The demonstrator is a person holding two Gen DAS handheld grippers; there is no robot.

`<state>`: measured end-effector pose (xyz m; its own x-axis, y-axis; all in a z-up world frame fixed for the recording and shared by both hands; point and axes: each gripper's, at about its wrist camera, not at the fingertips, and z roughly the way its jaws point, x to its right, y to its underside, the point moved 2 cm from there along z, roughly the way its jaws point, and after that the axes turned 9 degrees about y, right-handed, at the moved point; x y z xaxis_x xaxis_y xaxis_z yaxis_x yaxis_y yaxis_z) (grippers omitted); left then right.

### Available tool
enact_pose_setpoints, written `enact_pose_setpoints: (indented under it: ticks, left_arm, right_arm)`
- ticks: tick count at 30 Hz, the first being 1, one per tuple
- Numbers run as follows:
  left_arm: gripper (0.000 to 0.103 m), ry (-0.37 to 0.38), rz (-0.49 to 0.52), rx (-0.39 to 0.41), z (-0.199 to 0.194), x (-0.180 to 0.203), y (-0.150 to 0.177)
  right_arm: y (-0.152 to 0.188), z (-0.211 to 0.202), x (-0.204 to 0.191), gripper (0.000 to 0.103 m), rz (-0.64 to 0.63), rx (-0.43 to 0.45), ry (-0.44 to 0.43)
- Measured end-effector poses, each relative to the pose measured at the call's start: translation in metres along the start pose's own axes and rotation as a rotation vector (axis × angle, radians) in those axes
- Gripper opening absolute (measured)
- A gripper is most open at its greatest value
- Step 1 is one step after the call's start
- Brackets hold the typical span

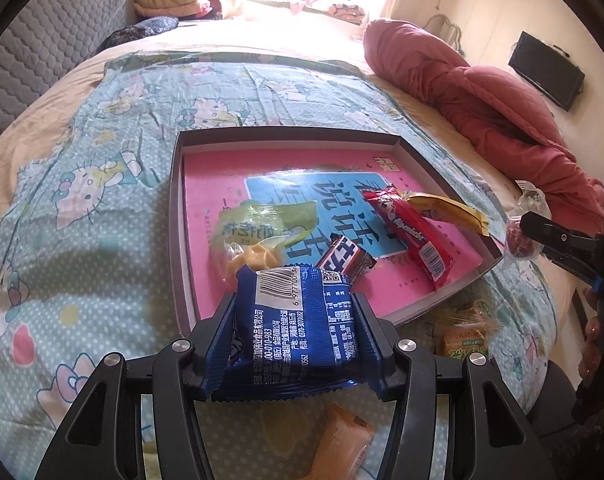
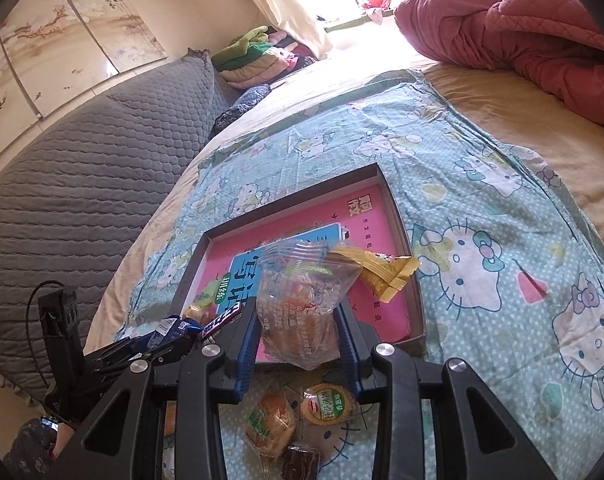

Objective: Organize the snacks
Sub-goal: 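Lower both held snacks over the box rim toward the pink book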

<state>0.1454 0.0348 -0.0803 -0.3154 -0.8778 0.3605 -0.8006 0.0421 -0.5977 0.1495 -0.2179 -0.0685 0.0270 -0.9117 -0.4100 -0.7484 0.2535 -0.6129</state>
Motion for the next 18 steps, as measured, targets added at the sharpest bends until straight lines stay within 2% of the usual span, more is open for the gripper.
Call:
enact_pose_setpoints:
  ticks: [8, 18]
  left_arm:
    - [0.057, -0.002, -0.001, 0.01, 0.003, -0.003, -0.004]
    - [0.057, -0.011, -0.013, 0.009, 0.012, -0.011, -0.008]
  right_arm:
    - [-0.002, 0.007, -0.002, 0.037, -0.003, -0.002, 0.012]
    - [-0.005, 0.017, -0.003, 0.037, -0.024, 0.005, 0.065]
